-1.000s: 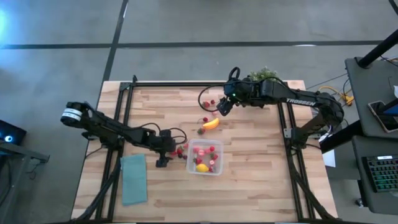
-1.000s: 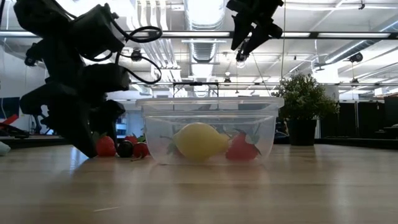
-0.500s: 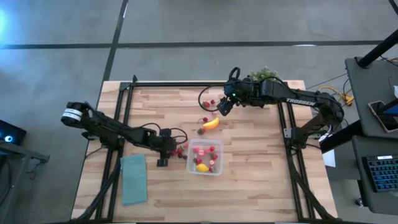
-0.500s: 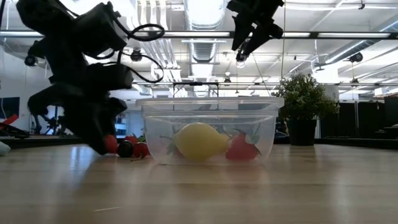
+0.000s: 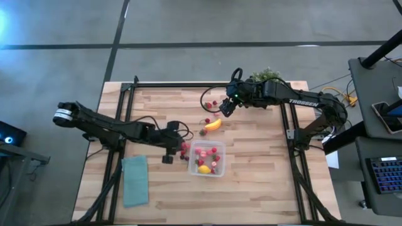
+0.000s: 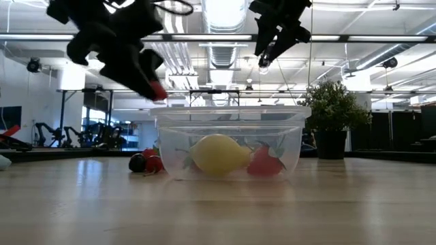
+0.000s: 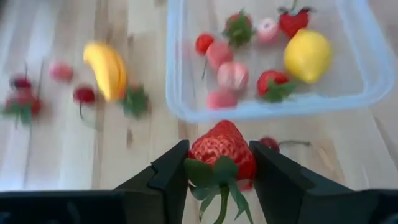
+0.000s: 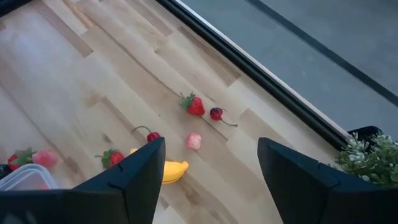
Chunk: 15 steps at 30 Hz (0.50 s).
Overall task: Pick and placing Produce into tupperware
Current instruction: Put the red strawberry into the transparent container
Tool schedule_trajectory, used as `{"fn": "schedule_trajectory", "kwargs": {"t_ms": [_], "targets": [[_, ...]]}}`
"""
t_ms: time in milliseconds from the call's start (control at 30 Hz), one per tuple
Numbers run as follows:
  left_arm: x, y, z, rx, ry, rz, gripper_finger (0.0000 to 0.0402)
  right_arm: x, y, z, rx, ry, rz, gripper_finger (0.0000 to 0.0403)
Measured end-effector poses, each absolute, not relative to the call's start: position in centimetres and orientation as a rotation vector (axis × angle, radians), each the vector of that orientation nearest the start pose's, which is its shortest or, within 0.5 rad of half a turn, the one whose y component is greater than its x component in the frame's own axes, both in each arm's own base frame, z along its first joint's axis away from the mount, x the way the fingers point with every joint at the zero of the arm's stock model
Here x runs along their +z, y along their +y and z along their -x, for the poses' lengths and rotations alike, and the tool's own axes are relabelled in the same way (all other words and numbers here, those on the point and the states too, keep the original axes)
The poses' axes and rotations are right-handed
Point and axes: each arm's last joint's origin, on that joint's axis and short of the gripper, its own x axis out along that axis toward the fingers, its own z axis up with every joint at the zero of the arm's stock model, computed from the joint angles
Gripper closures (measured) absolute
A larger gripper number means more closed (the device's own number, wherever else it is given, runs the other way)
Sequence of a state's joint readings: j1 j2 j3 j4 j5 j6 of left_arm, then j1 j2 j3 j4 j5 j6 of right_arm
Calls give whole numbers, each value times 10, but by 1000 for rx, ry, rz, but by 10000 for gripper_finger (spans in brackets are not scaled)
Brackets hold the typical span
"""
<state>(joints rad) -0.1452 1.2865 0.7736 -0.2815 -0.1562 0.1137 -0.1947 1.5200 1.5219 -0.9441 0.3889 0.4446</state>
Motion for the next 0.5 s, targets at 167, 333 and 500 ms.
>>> {"fn": "schedule_trajectory", "kwargs": {"t_ms": [167,333,500], "targets": [[214,-40,-282,-212,707,-328,266,351,-70,-299,-736,816,-308,154],[216,-46,-312,-325,666,-486,266,349,-68,-297,-741,844,-329,154],[208,-46,-322,-380,731,-482,265,346,-64,-293,-739,893,-352,154]]}}
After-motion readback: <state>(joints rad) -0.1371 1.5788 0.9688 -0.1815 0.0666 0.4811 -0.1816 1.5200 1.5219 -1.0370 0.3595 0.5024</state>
